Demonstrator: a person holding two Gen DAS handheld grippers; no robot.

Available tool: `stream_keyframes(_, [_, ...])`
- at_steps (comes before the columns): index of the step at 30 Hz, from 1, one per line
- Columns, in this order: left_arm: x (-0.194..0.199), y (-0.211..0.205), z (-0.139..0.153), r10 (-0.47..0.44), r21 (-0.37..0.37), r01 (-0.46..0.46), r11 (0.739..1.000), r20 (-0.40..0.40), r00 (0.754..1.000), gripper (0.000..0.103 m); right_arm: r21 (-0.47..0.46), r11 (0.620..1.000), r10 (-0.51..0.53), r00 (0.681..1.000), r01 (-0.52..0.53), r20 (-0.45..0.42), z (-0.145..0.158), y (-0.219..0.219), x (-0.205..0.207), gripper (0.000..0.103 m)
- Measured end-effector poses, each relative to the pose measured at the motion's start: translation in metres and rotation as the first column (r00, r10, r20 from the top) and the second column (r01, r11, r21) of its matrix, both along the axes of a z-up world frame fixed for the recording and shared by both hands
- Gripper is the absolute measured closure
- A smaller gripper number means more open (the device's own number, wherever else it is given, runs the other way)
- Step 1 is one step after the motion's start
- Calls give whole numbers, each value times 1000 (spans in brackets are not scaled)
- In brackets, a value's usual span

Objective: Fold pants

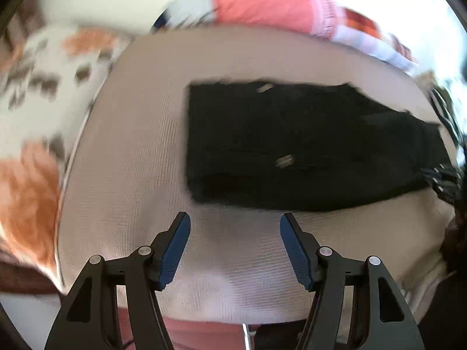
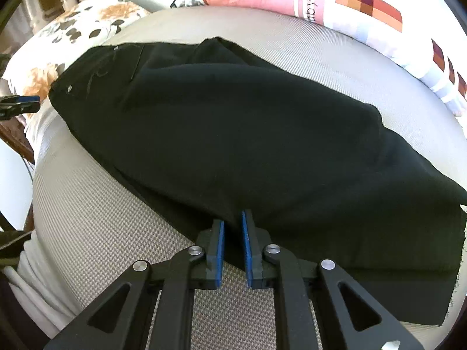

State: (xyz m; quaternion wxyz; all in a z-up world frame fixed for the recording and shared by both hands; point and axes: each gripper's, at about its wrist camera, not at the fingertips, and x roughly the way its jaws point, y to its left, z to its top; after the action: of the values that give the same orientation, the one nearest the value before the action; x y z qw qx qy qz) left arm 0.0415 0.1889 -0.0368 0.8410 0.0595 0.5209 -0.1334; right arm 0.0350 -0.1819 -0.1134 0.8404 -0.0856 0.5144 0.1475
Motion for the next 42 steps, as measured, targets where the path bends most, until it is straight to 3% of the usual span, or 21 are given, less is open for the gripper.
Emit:
stream_keyframes(2, [-6, -31, 10, -97, -20, 98, 995, 46, 994, 38, 17, 1000, -12, 1000, 12, 12, 2, -2, 0, 90])
stream_keyframes(5, [-11, -88, 12, -259, -39, 265, 964, 118, 959, 38, 53, 998, -39, 999, 38, 21, 6, -7, 2, 90])
stream_keyframes(10, [-8, -169, -10, -435, -73, 444, 893, 110, 894, 38, 102, 992, -78, 997, 74, 29, 14, -14, 7, 90])
stream_keyframes(15, [-12, -227, -35, -536, -29, 543, 839, 124, 835, 39, 140, 985, -105, 994, 101, 26, 20, -16, 11, 90])
stream_keyframes(19, [-11, -263, -53, -578, 16, 581, 814, 123, 807, 40, 159, 981, -115, 993, 109, 25, 22, -19, 13, 90])
stream_keyframes(20, [-10, -269, -57, -584, 18, 586, 810, 119, 803, 42, 160, 981, -115, 993, 109, 28, 22, -20, 12, 90])
stream_keyframes(22, [-5, -280, -67, -588, 19, 590, 807, 106, 802, 69, 164, 981, -113, 993, 107, 25, 24, -19, 12, 89])
stream_keyframes(25, [6, -286, -73, -569, -19, 572, 820, 87, 818, 92, 167, 980, -111, 994, 107, 15, 23, -20, 11, 88])
stream_keyframes(29, [9, -284, -70, -550, -31, 555, 832, 91, 830, 95, 208, 967, -154, 988, 148, 13, 30, -39, 7, 65])
stream_keyframes(32, [8, -279, -69, -536, -48, 541, 839, 90, 839, 95, 260, 938, -238, 971, 227, 11, 38, -74, 1, 64])
stream_keyframes(35, [12, -277, -70, -510, -84, 516, 852, 84, 856, 95, 305, 879, -375, 927, 366, -31, 37, -131, -7, 64])
stream_keyframes(38, [15, -275, -71, -495, -107, 501, 859, 80, 865, 95, 330, 776, -543, 836, 537, -84, 25, -199, -20, 63])
stream_keyframes(39, [15, -275, -70, -494, -108, 500, 859, 80, 866, 95, 338, 736, -591, 800, 586, -102, 21, -219, -26, 63])
stream_keyframes(42, [14, -276, -71, -493, -108, 499, 860, 77, 866, 95, 397, 567, -720, 669, 721, -185, 4, -285, -47, 63])
